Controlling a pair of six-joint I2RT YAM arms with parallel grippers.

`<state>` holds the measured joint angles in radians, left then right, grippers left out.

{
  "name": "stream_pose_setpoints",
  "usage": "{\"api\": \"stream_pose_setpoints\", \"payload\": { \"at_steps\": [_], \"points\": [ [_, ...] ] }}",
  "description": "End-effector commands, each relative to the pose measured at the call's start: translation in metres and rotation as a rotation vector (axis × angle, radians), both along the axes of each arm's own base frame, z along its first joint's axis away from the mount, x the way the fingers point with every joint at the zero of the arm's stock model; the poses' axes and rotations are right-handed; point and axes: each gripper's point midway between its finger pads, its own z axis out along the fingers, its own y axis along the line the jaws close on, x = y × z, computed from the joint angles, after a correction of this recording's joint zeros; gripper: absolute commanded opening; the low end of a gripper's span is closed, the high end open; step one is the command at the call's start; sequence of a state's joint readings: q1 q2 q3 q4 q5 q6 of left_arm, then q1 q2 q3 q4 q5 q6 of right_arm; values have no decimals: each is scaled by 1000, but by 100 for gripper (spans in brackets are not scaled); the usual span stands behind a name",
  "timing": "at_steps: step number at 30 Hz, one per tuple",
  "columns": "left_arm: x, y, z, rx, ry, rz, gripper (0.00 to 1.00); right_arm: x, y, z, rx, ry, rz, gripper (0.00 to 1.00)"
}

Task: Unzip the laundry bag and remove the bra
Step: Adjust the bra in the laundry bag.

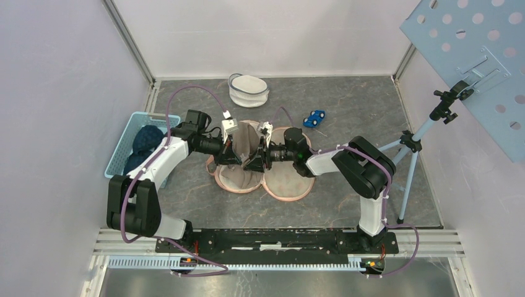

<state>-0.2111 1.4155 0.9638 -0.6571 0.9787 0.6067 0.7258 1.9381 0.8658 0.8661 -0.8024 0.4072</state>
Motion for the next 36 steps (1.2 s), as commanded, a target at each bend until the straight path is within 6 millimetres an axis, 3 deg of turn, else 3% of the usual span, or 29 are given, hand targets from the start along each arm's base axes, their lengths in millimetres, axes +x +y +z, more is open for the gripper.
{"api": "stream_pose_setpoints", "payload": {
  "at_steps": [1, 5, 7, 14, 23, 29, 36],
  "points": [
    [-1, -4, 6, -27, -45, -45, 2, 8, 13, 31, 85, -74, 19, 39],
    [0, -4, 6, -25, -41, -43, 2, 10, 16, 30, 95, -66, 26, 7],
    [4, -4, 5, -20, -39, -29, 2, 8, 16, 31, 104, -62, 33, 0],
    [42, -2, -2, 1, -32, 137, 2, -1, 11, 38, 123, -109, 61, 0],
    [88, 12, 6, 27, -86, 337, 2, -8, 3, 30, 86, -176, 78, 0],
    [73, 7, 0, 25, -20, 264, 2, -11, 5, 45, 100, -296, 115, 0],
    [33, -8, 20, -96, 9, 77, 2, -5, 5, 37, 47, -382, 125, 0]
  ]
}}
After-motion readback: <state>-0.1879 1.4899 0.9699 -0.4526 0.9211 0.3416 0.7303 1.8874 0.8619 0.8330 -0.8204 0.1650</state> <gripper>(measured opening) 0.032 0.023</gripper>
